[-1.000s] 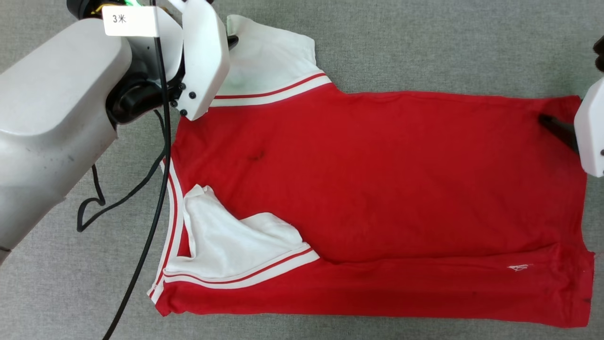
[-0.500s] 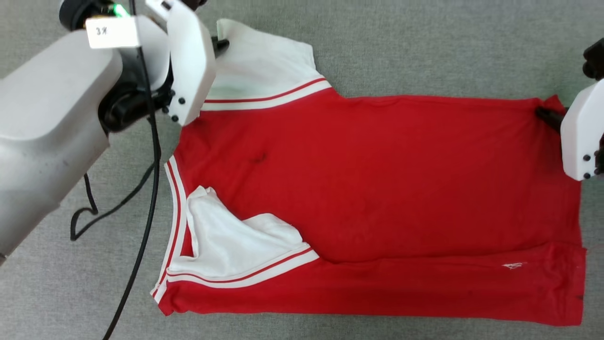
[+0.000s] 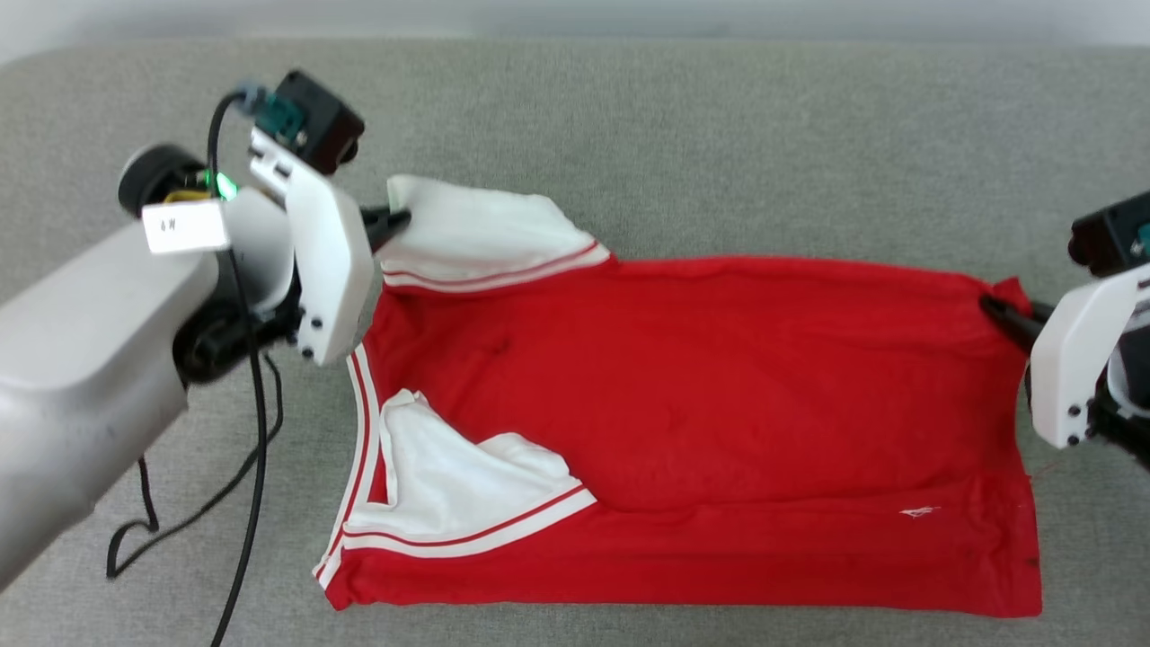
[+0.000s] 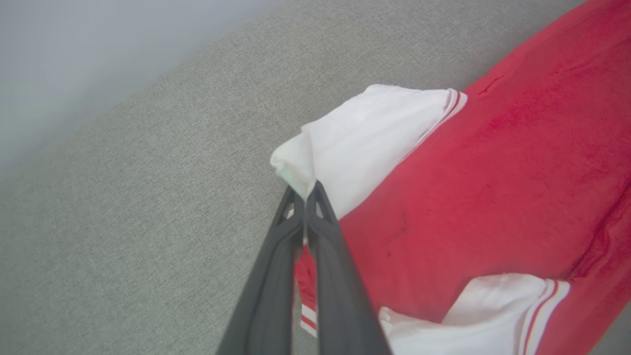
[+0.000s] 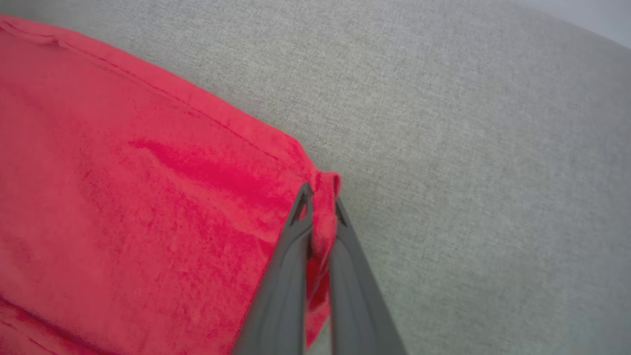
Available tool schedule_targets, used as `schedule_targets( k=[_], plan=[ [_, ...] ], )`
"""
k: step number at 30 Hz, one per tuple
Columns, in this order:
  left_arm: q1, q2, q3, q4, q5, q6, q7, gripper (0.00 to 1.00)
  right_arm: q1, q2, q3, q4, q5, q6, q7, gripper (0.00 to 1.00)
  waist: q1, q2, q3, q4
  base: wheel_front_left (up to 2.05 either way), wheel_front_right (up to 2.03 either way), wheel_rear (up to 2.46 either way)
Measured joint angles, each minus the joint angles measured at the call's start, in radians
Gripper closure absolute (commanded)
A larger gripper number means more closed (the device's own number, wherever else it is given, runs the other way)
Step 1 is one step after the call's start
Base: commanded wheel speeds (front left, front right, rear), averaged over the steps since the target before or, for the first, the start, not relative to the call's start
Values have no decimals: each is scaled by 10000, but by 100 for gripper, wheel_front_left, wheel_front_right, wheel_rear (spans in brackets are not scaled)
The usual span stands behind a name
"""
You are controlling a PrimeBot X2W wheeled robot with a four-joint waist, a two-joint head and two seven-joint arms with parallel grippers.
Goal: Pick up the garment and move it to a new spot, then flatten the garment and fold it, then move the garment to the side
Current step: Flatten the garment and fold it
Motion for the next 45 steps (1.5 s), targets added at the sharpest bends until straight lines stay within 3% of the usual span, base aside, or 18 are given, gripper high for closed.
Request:
schedule_targets(
  k=[7,17,23,30,37,38,39,40,45],
  plan=[
    [1363,662,-52,-918,-215,393,-573,100,1042,-79,-105,-441,2,0,-265,100,0,0,-776,-34,0,0,0],
    [3307,1799,-142,-2700,-359,1358,-1208,100,2850,-186,-497,-1252,245,0,-479,100,0,0,-1416,-47,0,0,0],
    [4540,2163,-196,-3448,-616,1900,-1645,100,3976,-232,-869,-1726,399,0,-614,100,0,0,-1567,8,0,0,0],
    [5399,2192,-234,-3425,-844,2148,-1871,100,4955,-134,-1120,-1967,462,0,-280,100,0,0,-1496,36,0,0,0],
    [5740,1655,-228,-2575,-1057,2084,-2119,100,5053,311,-1062,-1434,253,2,-226,100,2,1,-1223,-5,0,0,0],
    [5798,1574,-190,-2472,-1103,2084,-2230,91,5048,376,-1081,-1365,257,4,-284,100,1,1,-1218,0,0,0,0],
    [5839,1509,-153,-2380,-1126,2088,-2357,18,5045,437,-1104,-1321,259,4,-380,63,1,1,-1225,1,0,0,0],
    [5853,1480,-115,-2316,-1124,2094,-2491,0,5040,472,-1129,-1321,261,6,-464,0,1,1,-1243,1,0,0,0],
    [5989,1647,182,-2328,-993,2341,-3340,0,5055,280,-1294,-1996,602,4,-700,0,1,0,-1483,8,0,0,0]
  ],
)
